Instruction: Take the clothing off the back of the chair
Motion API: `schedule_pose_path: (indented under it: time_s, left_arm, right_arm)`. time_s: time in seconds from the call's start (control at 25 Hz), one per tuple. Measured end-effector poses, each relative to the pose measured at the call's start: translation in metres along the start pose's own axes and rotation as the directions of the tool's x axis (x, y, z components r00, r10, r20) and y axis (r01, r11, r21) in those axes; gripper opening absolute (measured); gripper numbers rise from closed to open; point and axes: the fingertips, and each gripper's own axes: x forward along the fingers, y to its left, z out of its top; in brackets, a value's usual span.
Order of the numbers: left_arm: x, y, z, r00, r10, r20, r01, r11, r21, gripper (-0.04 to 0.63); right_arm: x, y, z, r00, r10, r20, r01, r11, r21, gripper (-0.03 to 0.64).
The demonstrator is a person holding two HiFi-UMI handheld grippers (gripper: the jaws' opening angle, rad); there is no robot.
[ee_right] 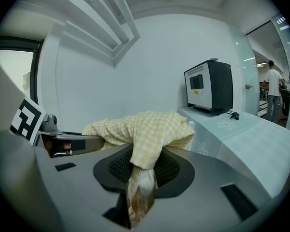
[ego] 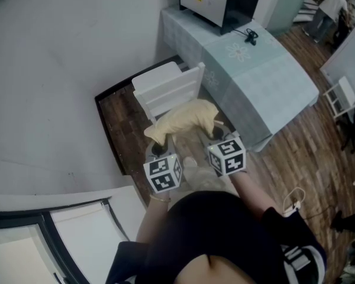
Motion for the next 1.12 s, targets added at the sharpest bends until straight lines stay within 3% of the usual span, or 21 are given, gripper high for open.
schedule_pose_path:
  time_s: [1.12]
  left_arm:
    - [-0.019, 0.004, -0.002, 1.0, 0.01, 0.024, -0.01, 1.0, -0.013, 0.052]
  right_arm:
    - [-0.012, 0.017, -0.003, 1.0, 0.009, 0.021, -0.009, 1.0, -0.029, 0.095]
